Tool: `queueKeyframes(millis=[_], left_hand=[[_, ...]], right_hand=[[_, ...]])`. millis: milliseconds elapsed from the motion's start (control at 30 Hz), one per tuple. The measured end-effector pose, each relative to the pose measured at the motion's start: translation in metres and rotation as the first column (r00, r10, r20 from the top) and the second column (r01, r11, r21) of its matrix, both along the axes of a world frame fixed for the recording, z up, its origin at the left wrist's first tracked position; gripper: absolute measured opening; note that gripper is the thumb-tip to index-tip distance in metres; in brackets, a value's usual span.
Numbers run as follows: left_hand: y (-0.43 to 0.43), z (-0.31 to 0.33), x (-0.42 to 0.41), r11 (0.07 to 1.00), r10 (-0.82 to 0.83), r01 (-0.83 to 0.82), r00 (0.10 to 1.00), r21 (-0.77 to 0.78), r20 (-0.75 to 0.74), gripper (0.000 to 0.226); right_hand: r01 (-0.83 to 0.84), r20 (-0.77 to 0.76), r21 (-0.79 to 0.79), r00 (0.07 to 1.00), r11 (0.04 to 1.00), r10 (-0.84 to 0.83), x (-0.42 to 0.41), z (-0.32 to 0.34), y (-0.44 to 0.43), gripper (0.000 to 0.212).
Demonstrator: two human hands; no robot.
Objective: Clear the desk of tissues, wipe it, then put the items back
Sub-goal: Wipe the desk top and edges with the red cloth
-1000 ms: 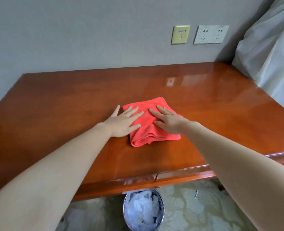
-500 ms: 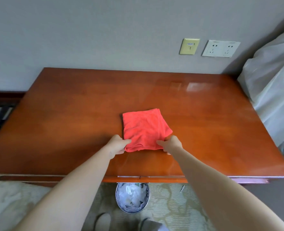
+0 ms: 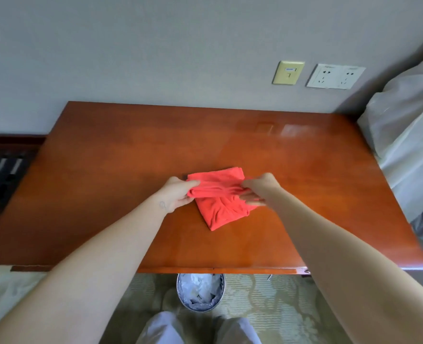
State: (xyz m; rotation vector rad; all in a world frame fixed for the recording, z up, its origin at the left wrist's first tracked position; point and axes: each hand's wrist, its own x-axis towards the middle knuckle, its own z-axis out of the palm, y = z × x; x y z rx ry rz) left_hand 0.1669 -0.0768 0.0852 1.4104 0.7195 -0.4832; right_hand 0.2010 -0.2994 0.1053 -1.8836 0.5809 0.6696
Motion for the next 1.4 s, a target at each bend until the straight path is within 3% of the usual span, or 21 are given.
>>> queueKeyframes(millis=[167, 400, 633, 733, 800, 933, 1167, 1400], left_hand=[[0.004, 0.045, 0.052, 1.000, -0.006, 0.003, 0.986, 0.014, 0.167, 0.008], [0.006, 0.062, 0.075, 0.995, -0.095, 0.087, 0.976, 0.046, 0.198, 0.018], [-0.003, 0.050, 0.092, 0.980, 0.192, -0.197, 0.943, -0.010, 0.272, 0.015], [-0.005, 0.049, 0.098, 0.974, 0.213, -0.227, 0.929, 0.013, 0.304, 0.016], [-0.003, 0.048, 0.101, 0.971, 0.207, -0.234, 0.927, 0.052, 0.312, 0.015], [-0.006, 0.027, 0.094, 0.961, 0.203, -0.241, 0.948, 0.137, 0.246, 0.009], [-0.029, -0.027, 0.040, 0.951, 0.204, -0.229, 0.970, 0.207, 0.135, 0.022], [-0.047, -0.057, 0.007, 0.954, 0.106, -0.103, 0.994, 0.280, 0.006, 0.034]], right_hand=[[0.059, 0.262, 0.035, 0.963, 0.998, -0.066, 0.034, 0.025, 0.003, 0.018], [-0.048, 0.286, 0.016, 0.957, 0.999, 0.041, 0.083, 0.048, 0.010, 0.022], [-0.165, 0.266, 0.125, 0.956, 0.978, 0.127, 0.144, 0.053, 0.023, 0.022], [-0.207, 0.269, 0.166, 0.950, 0.964, 0.158, 0.157, 0.057, 0.024, 0.006], [-0.225, 0.267, 0.176, 0.948, 0.958, 0.173, 0.163, 0.056, 0.024, 0.007], [-0.304, 0.238, 0.147, 0.935, 0.941, 0.264, 0.162, 0.037, 0.017, 0.013], [-0.332, 0.118, 0.122, 0.940, 0.935, 0.319, 0.121, -0.015, -0.007, 0.028], [-0.400, -0.005, -0.097, 0.916, 0.911, 0.402, 0.089, -0.054, -0.033, 0.026]])
